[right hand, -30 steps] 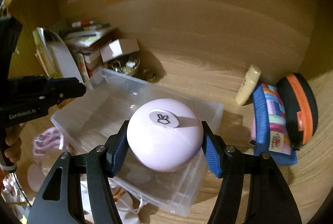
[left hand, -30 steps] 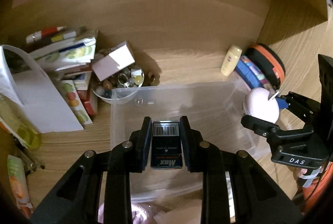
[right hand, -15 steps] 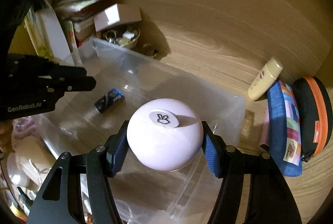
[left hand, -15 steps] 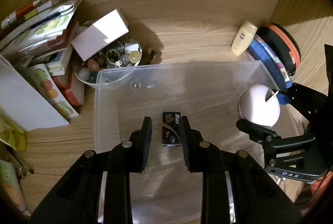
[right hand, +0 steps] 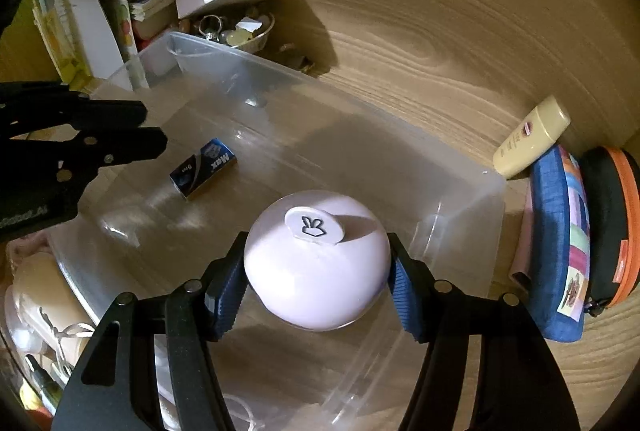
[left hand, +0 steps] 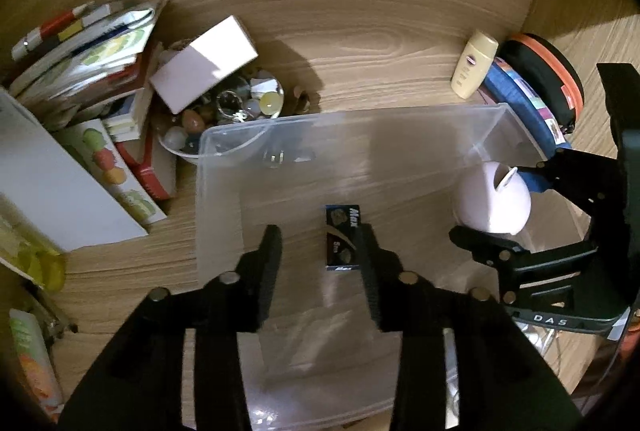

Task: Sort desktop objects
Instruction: 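Carry the blue box and pink ball into the clear plastic box with both tools, then open both tools to release the box and ball, then withdraw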

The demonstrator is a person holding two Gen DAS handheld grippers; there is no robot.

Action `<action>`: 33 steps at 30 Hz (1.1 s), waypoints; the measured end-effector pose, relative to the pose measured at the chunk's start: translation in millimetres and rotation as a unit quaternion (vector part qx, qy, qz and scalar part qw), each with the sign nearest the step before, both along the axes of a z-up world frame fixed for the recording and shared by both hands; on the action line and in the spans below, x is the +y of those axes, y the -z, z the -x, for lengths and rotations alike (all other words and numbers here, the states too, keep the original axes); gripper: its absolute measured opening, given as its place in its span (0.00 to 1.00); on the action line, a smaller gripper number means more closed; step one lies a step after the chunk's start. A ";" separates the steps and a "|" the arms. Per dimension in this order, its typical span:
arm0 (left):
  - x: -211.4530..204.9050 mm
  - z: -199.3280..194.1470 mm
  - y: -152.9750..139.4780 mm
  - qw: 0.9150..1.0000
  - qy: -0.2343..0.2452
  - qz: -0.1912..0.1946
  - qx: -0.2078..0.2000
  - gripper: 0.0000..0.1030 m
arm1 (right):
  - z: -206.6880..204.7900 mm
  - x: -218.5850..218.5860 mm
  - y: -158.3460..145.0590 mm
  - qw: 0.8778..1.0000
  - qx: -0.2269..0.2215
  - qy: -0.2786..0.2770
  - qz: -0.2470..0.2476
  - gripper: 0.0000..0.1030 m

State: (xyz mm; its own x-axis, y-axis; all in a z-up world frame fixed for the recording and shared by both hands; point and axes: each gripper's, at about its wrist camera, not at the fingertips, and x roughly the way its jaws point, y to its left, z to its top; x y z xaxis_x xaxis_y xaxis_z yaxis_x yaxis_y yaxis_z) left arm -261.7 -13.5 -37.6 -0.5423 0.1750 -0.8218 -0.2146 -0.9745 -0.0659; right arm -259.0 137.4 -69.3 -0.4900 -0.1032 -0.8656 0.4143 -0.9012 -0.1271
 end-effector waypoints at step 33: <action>-24.9 -96.8 -58.7 0.992 -0.004 0.058 0.108 0.79 | -95.0 15.6 -73.3 0.992 0.122 0.016 0.027 0.83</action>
